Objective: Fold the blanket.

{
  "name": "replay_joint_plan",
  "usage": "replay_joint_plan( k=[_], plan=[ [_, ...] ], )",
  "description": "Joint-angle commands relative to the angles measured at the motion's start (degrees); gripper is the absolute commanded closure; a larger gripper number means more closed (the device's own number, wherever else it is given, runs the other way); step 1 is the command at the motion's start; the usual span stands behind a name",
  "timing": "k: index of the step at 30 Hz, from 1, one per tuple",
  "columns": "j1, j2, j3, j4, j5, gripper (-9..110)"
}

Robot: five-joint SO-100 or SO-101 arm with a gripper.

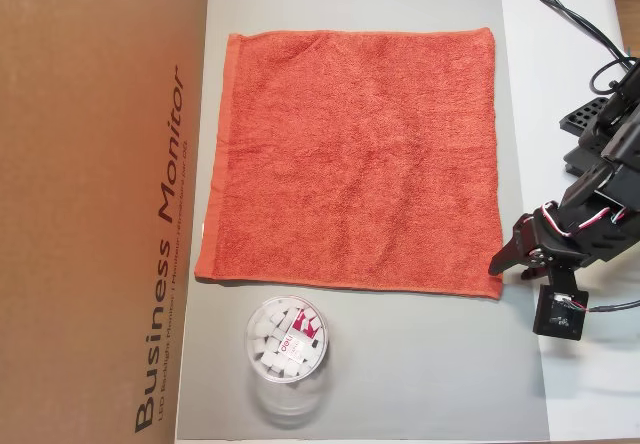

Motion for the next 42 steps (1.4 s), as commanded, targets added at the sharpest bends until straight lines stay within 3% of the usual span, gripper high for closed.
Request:
replay_joint_plan(
  k=[1, 8, 16, 22, 26, 42],
  plan=[
    [0.53, -0.97, -2.72, -2.55, 0.18, 86],
    [0.53, -5.27, -2.72, -9.84, 0.18, 86],
    [0.53, -8.53, -2.72, -10.37, 0.79, 86],
    [0.53, -11.07, -2.81, -10.37, 12.92, 86],
    [0.53, -12.3, -4.04, -10.2, 15.56, 86],
    [1.49, -18.28, -7.29, -10.28, 14.5, 86]
  ],
)
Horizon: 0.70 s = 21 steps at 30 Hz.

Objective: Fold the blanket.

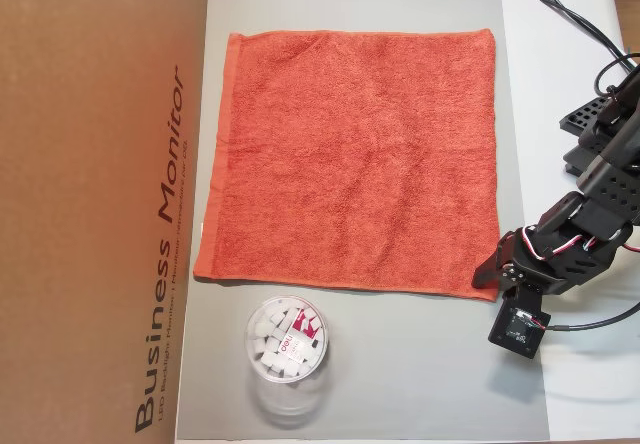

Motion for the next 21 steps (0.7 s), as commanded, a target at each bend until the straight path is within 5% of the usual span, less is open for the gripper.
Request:
replay_joint_plan(
  k=[1, 21],
  plan=[
    [0.53, -0.53, 0.09, -0.62, -0.35, 86],
    [1.49, 0.26, 0.09, 0.26, -0.35, 102]
  ],
)
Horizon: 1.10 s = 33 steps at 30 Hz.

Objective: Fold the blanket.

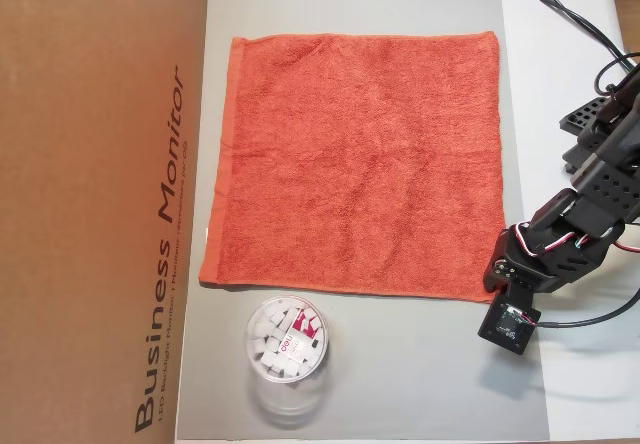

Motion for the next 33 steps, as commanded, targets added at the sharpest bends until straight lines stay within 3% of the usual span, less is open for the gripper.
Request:
replay_joint_plan(
  k=[1, 12, 26, 33],
  plan=[
    [0.26, 0.79, 0.09, 0.7, 0.18, 102],
    [-0.09, 9.76, 0.7, 2.37, -0.26, 102],
    [0.26, 29.79, 0.79, 21.8, 0.7, 102],
    [5.71, 40.96, 0.79, 29.18, 0.62, 102]
  ],
)
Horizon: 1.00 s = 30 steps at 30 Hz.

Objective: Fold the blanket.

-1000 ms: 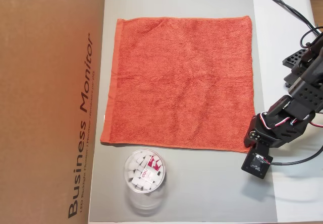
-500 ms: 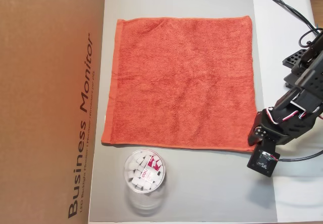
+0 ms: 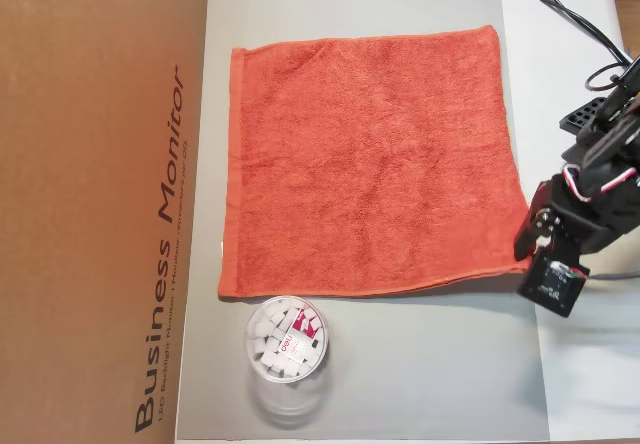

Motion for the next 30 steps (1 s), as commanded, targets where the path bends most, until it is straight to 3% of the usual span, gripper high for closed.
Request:
replay_joint_plan(
  k=[1, 15, 30],
  plan=[
    [3.08, 6.06, -0.26, 3.08, 0.26, 102],
    [20.3, 20.39, -2.46, 12.04, 0.62, 102],
    [39.29, 8.53, -18.81, 11.78, 0.62, 102]
  ],
)
